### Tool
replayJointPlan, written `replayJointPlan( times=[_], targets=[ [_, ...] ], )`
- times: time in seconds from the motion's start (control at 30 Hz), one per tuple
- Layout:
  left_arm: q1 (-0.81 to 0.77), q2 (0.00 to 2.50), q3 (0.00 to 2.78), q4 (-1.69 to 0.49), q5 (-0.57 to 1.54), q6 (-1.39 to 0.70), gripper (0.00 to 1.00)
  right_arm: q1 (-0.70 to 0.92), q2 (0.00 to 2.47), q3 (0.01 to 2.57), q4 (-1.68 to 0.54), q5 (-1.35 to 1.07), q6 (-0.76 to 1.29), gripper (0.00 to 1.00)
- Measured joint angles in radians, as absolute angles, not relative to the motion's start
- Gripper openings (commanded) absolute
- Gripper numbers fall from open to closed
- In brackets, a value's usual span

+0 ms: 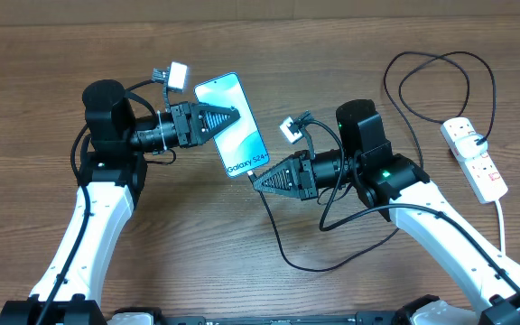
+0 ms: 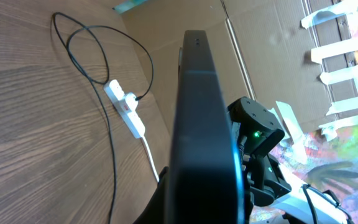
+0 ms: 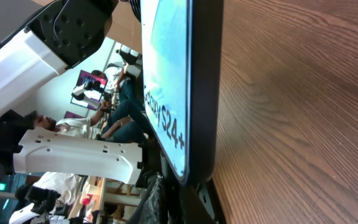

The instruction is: Plug charger to phone and switch on socket

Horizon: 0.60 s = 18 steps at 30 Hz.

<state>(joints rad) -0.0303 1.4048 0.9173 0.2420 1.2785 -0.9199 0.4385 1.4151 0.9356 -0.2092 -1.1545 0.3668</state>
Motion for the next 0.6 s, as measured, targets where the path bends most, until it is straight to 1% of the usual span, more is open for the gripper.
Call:
replayJointPlan(
  times=[0.43,0.6],
  targets=[
    [-0.03,1.405,0.917,0.243,1.265,-0.912,0.04,0.439,1.415,0.936,-0.211,-1.147,0.39,0.04],
    [-0.03,1.405,0.917,0.236,1.272,-0.909,0.04,0.437,1.415,0.936,-0.258,-1.132,0.393,0.04]
  ],
)
